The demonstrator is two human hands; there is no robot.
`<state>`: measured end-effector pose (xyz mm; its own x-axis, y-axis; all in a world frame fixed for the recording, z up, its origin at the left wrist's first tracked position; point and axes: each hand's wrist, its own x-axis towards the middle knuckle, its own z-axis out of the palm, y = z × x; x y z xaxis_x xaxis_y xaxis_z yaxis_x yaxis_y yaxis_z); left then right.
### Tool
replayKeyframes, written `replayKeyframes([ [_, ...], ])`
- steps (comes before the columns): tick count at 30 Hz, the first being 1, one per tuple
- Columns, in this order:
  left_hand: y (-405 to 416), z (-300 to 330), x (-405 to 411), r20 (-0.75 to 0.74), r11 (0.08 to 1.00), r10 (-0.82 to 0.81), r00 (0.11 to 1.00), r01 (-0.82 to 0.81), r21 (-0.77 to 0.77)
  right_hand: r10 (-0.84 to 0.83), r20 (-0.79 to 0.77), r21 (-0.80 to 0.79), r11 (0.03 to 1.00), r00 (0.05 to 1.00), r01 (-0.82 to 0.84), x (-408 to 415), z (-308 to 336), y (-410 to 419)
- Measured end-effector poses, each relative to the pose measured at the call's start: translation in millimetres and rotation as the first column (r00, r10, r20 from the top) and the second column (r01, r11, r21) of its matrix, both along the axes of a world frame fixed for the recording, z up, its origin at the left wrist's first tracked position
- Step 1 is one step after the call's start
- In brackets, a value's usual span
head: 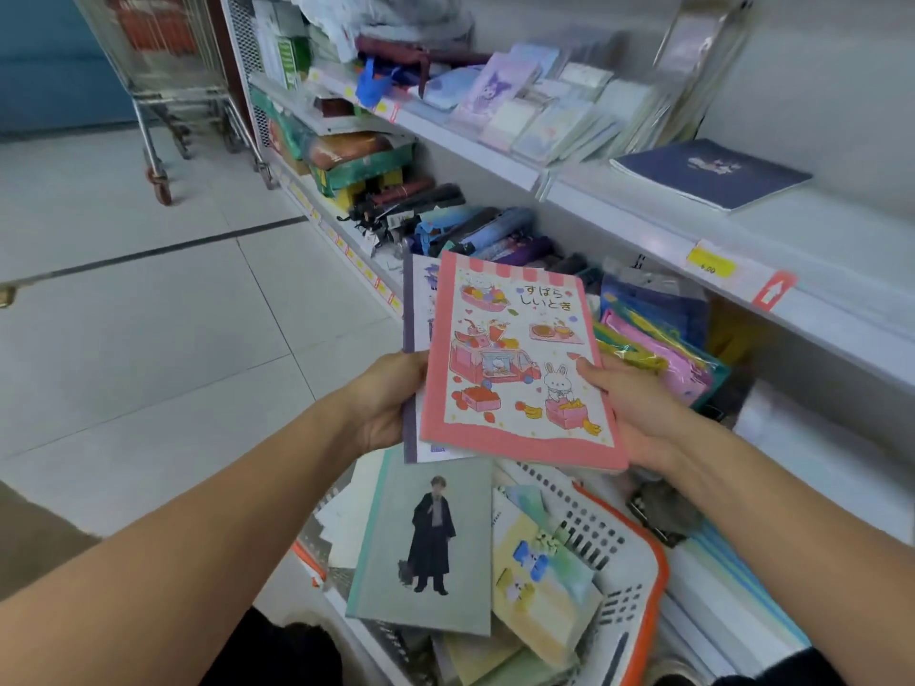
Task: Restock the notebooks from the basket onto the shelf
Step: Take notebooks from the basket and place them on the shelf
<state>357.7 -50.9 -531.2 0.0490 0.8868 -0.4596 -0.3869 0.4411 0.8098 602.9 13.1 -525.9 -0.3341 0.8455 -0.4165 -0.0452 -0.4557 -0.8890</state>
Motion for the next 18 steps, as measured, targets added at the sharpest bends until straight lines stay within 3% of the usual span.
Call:
replayKeyframes([
  [2, 2.7, 4.5, 6.4, 0.100, 0.999, -0.034, 0.994, 0.033, 0.006, -0.026, -0.031, 0.052, 0.998, 0.999, 0.028, 1.4, 6.1, 2.4],
  [4, 4.0, 13.9, 10.8, 0.105, 0.996, -0.086, 0.991, 0.085, 0.021, -0.050, -0.014, 0.170, 0.984, 0.999, 0.051, 5.2, 14.4, 4.0],
  [7, 1.1, 27.2, 23.2, -0.056, 0.993, -0.105, 0.993, 0.108, 0.053, -0.041, 0.050, 0.346, 0.938, 0.998, 0.021, 12.0, 24.9, -3.0],
  [9, 1.4, 28.9, 31.9, -0.165, 0.990, -0.023, 0.986, 0.046, 0.137, -0.028, 0.131, 0.461, 0.887, 0.991, -0.036, 14.7, 32.0, -8.1],
  [11, 2.8, 34.2, 38.3, -0.182, 0.976, 0.083, 0.980, -0.043, 0.214, -0.031, 0.154, 0.508, 0.860, 0.988, -0.052, 19.0, 40.0, -12.5],
  [13, 5.8, 46.1, 40.5, -0.137, 0.961, 0.113, 0.984, -0.073, 0.269, -0.039, 0.040, 0.394, 0.919, 0.998, 0.020, 24.3, 49.1, -14.8],
  [15, 11.1, 63.0, 41.4, -0.087, 0.946, 0.065, 0.994, -0.034, 0.322, 0.013, -0.121, 0.176, 0.984, 0.993, 0.009, 30.6, 62.3, -16.7],
  [18, 26.3, 95.4, 51.9, -0.075, 0.921, -0.003, 0.997, 0.032, 0.389, 0.088, -0.149, 0.149, 0.987, 0.985, -0.066, 47.9, 88.6, -18.0],
])
